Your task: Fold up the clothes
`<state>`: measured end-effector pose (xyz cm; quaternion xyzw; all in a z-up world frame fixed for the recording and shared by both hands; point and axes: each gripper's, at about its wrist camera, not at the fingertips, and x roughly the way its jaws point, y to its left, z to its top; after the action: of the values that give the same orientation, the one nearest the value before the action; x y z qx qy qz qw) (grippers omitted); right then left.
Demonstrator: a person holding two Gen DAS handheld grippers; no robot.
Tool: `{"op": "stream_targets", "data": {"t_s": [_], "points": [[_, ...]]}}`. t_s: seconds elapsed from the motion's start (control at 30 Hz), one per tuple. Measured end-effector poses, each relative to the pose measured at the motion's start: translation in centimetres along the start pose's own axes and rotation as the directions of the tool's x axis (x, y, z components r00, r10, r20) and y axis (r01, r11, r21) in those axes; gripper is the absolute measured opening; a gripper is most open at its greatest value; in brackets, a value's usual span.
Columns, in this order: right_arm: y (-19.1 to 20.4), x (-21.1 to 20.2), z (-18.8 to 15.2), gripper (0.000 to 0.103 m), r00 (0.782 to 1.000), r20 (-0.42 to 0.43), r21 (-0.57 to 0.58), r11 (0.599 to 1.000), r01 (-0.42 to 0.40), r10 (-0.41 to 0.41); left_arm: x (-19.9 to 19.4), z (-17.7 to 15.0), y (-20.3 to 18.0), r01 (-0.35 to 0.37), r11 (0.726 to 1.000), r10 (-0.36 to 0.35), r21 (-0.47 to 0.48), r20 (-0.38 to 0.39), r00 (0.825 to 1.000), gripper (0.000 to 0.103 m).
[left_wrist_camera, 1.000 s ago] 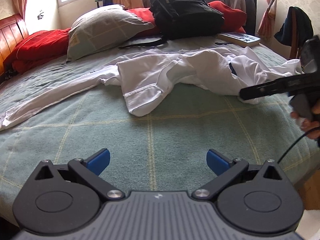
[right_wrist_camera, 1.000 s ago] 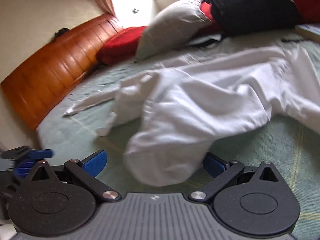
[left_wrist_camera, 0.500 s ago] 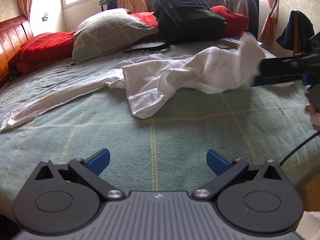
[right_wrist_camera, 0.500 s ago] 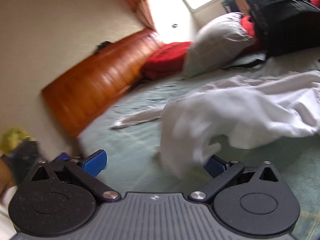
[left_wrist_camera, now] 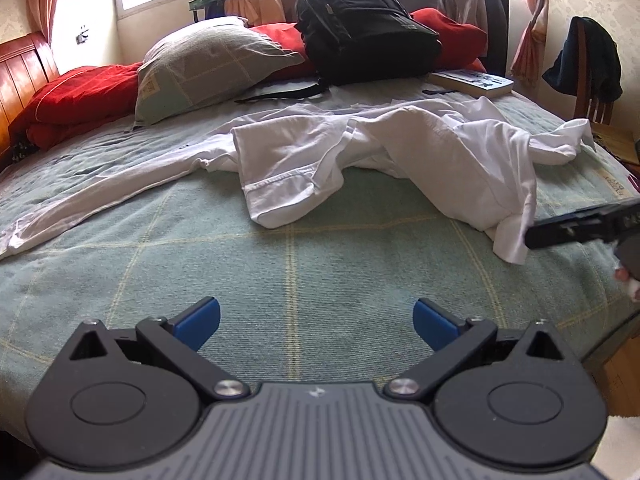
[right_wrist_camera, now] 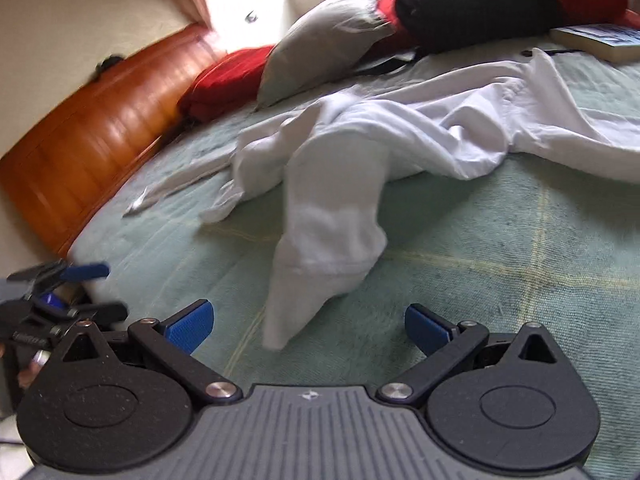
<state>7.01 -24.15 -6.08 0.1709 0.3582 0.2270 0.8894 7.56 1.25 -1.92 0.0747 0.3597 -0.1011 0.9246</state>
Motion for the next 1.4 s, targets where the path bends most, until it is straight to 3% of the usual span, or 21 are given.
{"op": "stream_targets", "data": {"t_s": [0.13,0.23,0.4,0.5,0.63,1.03,1.1,1.27,1.4], "points": [[0.0,1.6,0.6,0.103,0.996,0.094,0.026,1.0,0.0,-0.003,-0.1,-0.1,-0.1,0.0,1.0,0.0,-0.001,-0.001,1.0,0.102],[0.4,2.6,1.1,0.103,0.995,0.097,0.042,0.999,-0.017,0.012,-0.2,-0.2,0.0,-0.006,1.0,0.006,-0.005,-0.001,1.0,0.102],[2.1,1.0,0.6,0.103,0.974,0.083,-0.038,0.977,-0.208,0.21,0.1,-0.3,-0.1,-0.006,1.0,0.006,-0.008,-0.012,1.0,0.102],[1.9,0.0,-0.1,0.103,0.985,0.068,-0.055,0.987,-0.154,0.158,0.4,-0.4,-0.5,0.017,1.0,-0.017,0.001,-0.019,1.0,0.102],[-0.7,-0.6,-1.5,0.103,0.998,0.048,0.079,0.995,-0.055,0.052,0.8,-0.6,-1.0,0.048,0.999,-0.048,0.009,-0.031,0.998,0.102],[-2.5,1.0,-1.1,0.103,0.988,0.129,0.236,0.965,-0.118,0.089,2.0,-0.6,-1.0,0.09,0.996,-0.09,-0.004,-0.062,0.994,0.102],[-2.9,0.9,-1.3,0.1,0.988,0.133,0.239,0.964,-0.114,0.084,2.5,-0.4,-1.1,0.098,0.995,-0.097,0.011,-0.068,0.993,0.102],[-3.0,0.0,-1.7,0.062,0.991,0.129,0.257,0.964,-0.066,0.033,3.7,0.2,-1.1,0.108,0.994,-0.105,0.025,-0.078,0.991,0.102],[-3.0,-0.7,-2.0,0.049,0.992,0.125,0.284,0.959,-0.022,-0.015,4.3,0.0,-0.8,0.131,0.991,-0.13,0.004,-0.092,0.987,0.102]]}}
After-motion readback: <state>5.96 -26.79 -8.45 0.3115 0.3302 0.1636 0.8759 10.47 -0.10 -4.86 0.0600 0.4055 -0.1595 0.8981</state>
